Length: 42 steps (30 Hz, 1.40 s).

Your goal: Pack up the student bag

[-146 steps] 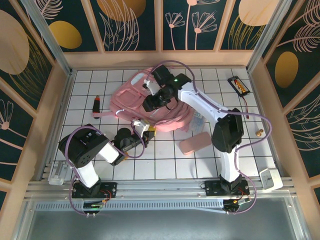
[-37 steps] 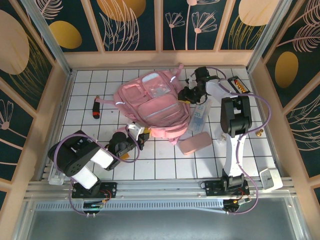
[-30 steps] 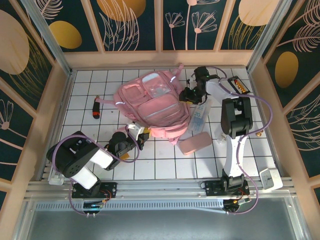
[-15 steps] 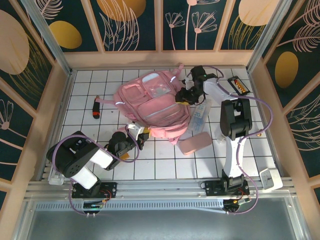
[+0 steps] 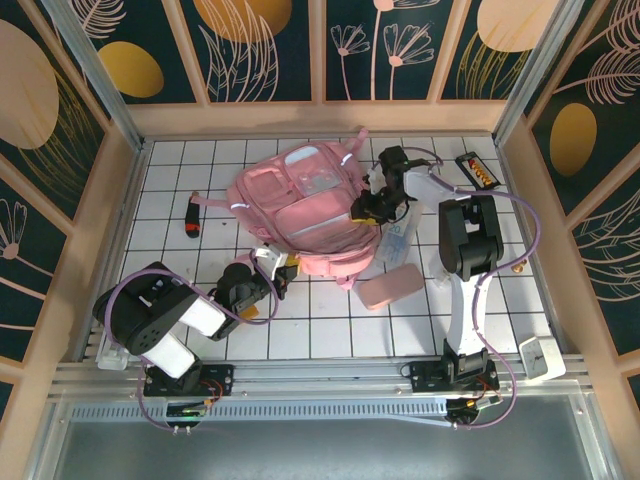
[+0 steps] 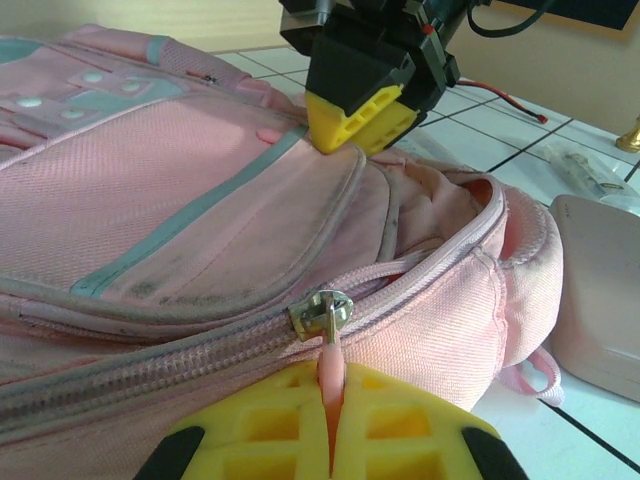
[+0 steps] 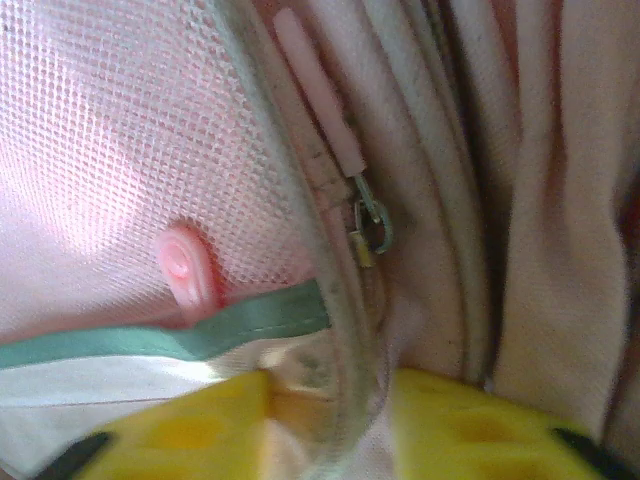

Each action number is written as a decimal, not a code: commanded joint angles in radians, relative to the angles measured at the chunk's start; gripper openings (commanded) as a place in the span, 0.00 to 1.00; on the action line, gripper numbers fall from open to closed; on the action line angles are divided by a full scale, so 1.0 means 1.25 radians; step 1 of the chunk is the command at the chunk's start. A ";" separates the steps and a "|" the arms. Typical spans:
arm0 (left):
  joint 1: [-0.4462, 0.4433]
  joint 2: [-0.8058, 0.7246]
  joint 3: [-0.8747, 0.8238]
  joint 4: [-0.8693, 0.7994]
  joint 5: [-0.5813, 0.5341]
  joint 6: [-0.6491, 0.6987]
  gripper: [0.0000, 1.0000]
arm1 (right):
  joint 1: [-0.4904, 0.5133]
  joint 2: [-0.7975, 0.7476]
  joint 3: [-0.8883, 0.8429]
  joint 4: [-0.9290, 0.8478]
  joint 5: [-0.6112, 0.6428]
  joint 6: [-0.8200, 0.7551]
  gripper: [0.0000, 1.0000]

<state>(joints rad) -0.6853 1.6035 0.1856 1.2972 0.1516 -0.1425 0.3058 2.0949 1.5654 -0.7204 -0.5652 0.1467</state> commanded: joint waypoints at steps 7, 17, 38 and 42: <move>0.024 0.014 0.021 0.053 0.002 -0.008 0.00 | 0.079 -0.123 -0.195 0.385 -0.233 0.419 0.00; 0.099 -0.020 0.088 -0.068 0.057 -0.018 0.00 | 0.235 -0.201 -0.283 0.767 -0.048 0.849 0.00; 0.011 -0.029 0.160 -0.164 0.127 0.009 0.00 | 0.166 -0.136 -0.196 0.562 0.038 0.522 0.26; 0.010 0.009 0.194 -0.157 0.150 -0.014 0.03 | 0.142 -0.223 -0.190 0.412 0.148 0.392 0.38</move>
<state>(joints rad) -0.6689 1.5909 0.3649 0.9783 0.2886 -0.1619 0.4896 1.9091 1.3148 -0.0170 -0.4316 0.8112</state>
